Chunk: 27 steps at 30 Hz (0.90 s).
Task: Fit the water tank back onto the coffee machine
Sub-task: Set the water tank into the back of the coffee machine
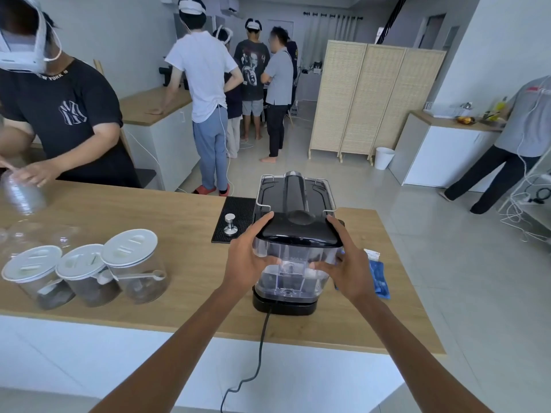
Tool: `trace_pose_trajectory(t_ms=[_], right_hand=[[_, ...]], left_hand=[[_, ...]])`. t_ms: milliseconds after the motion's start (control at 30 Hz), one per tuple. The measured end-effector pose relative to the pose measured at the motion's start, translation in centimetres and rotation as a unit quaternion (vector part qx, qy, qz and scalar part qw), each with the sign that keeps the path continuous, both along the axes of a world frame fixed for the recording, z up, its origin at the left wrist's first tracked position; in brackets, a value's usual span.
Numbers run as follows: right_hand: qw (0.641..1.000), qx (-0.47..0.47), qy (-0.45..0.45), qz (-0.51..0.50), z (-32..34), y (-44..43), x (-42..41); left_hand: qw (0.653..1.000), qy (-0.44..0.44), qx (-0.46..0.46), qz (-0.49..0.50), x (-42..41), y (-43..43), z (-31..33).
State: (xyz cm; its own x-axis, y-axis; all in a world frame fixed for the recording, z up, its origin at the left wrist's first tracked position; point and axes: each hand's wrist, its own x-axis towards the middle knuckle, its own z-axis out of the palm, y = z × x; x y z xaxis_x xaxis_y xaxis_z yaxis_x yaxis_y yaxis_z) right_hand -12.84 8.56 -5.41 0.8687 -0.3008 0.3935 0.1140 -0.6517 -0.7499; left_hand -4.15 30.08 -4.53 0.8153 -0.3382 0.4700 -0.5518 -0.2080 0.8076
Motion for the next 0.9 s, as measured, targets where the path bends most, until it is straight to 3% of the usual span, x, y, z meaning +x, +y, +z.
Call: trace_pose_trajectory(t_ms=[367, 900], right_hand=[[0.999, 0.035, -0.019, -0.023, -0.7, 0.7, 0.5], [0.998, 0.013, -0.029, -0.053, -1.5, 1.2, 1.0]], left_hand=[[0.999, -0.012, 0.027, 0.038, 0.9, -0.3, -0.7], [0.998, 0.03, 0.024, 0.055, 1.7, -0.5, -1.7]])
